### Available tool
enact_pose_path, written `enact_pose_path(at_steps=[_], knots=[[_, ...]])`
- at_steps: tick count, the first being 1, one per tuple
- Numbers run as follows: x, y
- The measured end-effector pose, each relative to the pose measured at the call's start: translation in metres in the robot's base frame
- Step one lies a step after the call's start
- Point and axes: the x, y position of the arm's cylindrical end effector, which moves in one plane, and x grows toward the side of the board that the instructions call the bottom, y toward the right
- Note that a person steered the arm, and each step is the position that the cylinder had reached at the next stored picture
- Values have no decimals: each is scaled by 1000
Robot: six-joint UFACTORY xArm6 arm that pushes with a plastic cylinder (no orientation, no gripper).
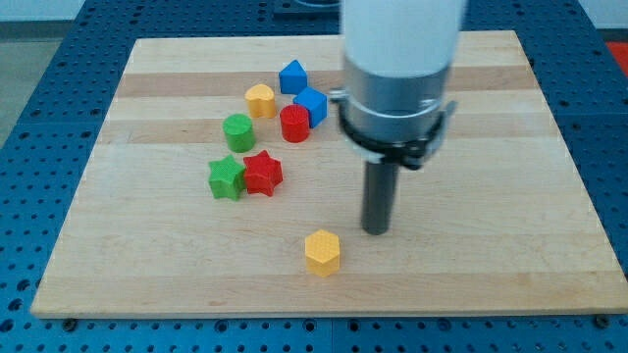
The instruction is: Place the arm vertically above the blue triangle
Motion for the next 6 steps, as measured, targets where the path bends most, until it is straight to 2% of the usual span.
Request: enact_pose_path(at_steps=[1, 2, 4, 6], knots=[[-42, 15], [-117, 16], [-226, -12], [-285, -58]])
